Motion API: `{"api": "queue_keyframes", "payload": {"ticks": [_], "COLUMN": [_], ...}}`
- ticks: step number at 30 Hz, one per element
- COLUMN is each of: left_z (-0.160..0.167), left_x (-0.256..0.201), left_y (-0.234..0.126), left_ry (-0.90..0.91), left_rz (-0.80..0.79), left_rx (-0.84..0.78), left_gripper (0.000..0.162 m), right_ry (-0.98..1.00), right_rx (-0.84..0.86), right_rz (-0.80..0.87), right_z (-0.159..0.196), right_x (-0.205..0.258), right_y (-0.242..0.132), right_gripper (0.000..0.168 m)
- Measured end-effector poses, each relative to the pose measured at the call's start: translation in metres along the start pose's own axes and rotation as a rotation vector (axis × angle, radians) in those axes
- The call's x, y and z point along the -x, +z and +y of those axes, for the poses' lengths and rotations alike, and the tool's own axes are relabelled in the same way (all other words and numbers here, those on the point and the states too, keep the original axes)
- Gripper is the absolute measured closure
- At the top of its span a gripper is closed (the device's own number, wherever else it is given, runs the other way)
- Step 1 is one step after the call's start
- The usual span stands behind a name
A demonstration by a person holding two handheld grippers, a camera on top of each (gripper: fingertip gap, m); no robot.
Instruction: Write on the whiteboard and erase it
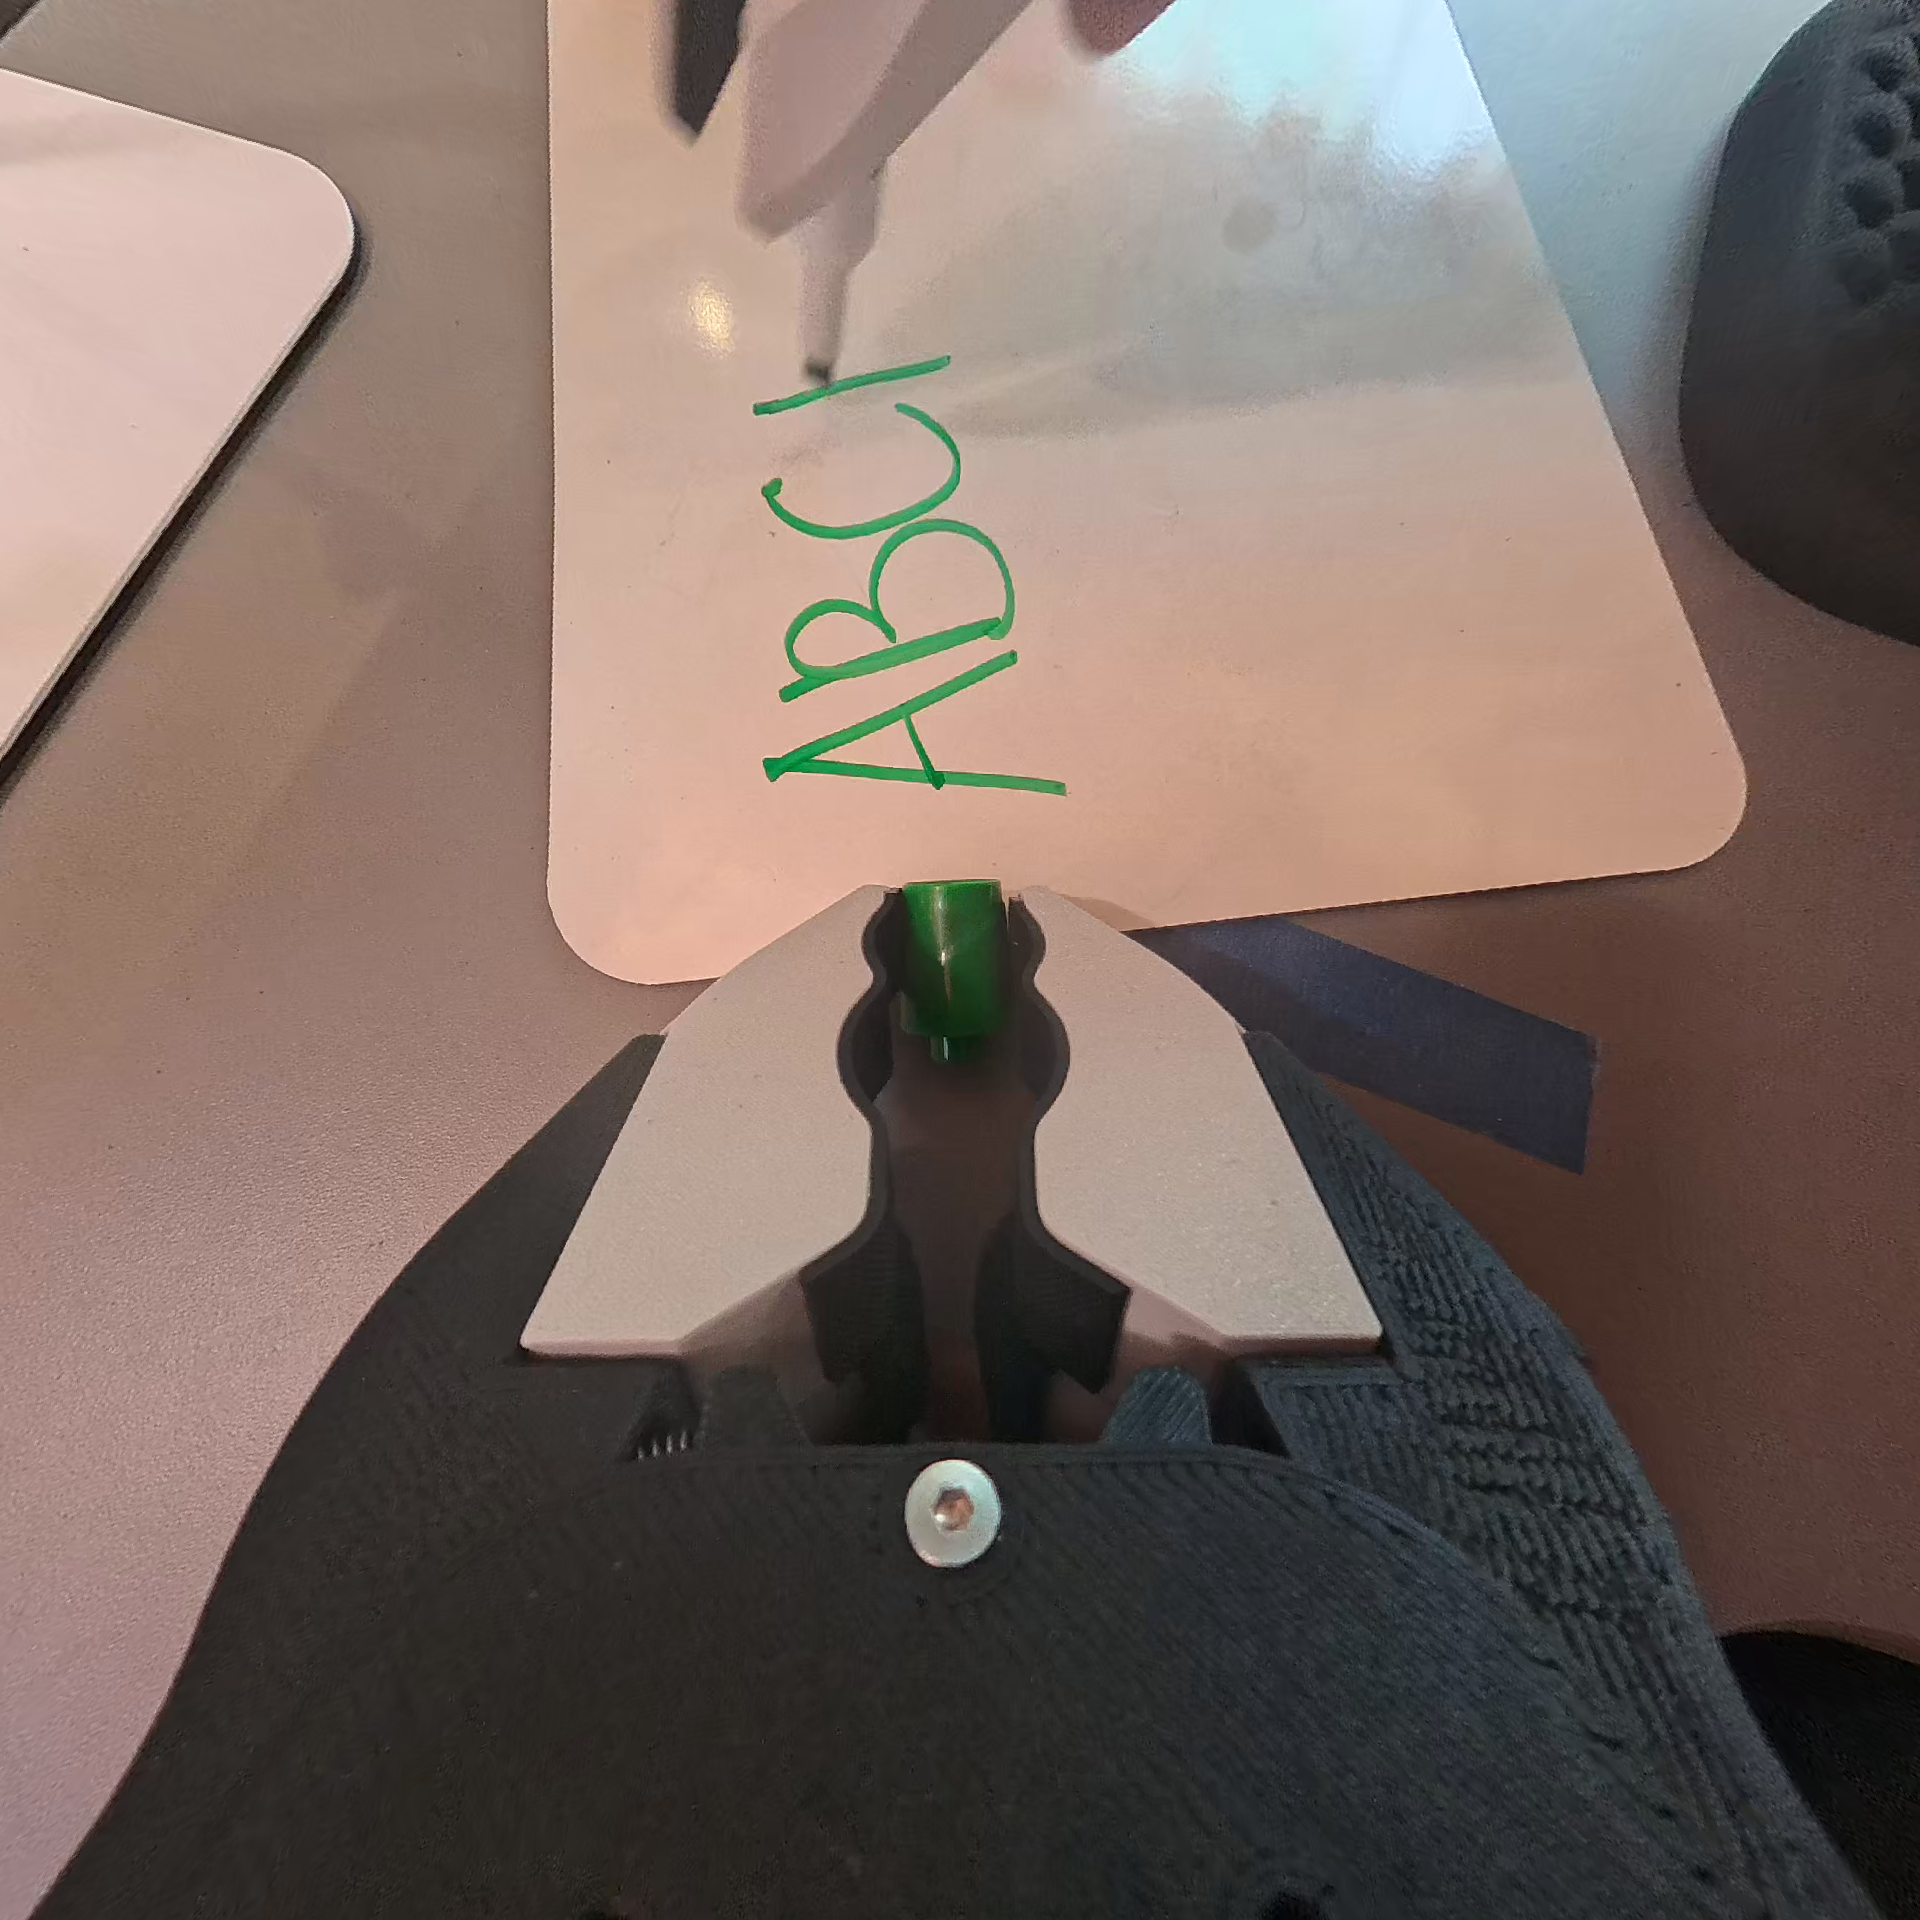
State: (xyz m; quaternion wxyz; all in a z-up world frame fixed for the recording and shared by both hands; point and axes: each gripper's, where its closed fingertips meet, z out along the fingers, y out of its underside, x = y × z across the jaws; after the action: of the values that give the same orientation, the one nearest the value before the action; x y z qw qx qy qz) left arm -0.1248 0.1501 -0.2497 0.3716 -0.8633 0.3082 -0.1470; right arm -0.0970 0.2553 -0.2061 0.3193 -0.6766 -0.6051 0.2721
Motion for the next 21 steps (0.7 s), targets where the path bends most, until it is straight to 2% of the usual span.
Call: {"api": "queue_keyframes", "payload": {"ticks": [4, 9, 12, 15, 21], "left_z": [0.0, 0.0, 0.0, 0.0, 0.0], "left_x": [0.0, 0.0, 0.0, 0.0, 0.0], "left_y": [0.0, 0.0, 0.0, 0.0, 0.0], "left_ry": [0.0, -0.001, -0.001, 0.0, 0.001], "left_rz": [0.001, 0.002, 0.002, 0.001, 0.0], "left_rx": [0.0, -0.001, -0.001, -0.001, -0.001], "left_gripper": [0.142, 0.141, 0.142, 0.142, 0.141], "right_ry": [0.005, 0.049, 0.055, 0.023, 0.071], "right_rx": [-0.006, 0.035, 0.067, 0.063, -0.046], "right_rz": [0.001, 0.078, 0.045, -0.002, 0.119], "right_z": [-0.004, 0.017, 0.027, 0.022, 0.005], "right_x": [-0.009, -0.033, -0.018, 0.004, -0.051], "right_y": [0.01, -0.012, -0.024, -0.02, -0.023], "right_gripper": [0.149, 0.149, 0.149, 0.149, 0.149]}}
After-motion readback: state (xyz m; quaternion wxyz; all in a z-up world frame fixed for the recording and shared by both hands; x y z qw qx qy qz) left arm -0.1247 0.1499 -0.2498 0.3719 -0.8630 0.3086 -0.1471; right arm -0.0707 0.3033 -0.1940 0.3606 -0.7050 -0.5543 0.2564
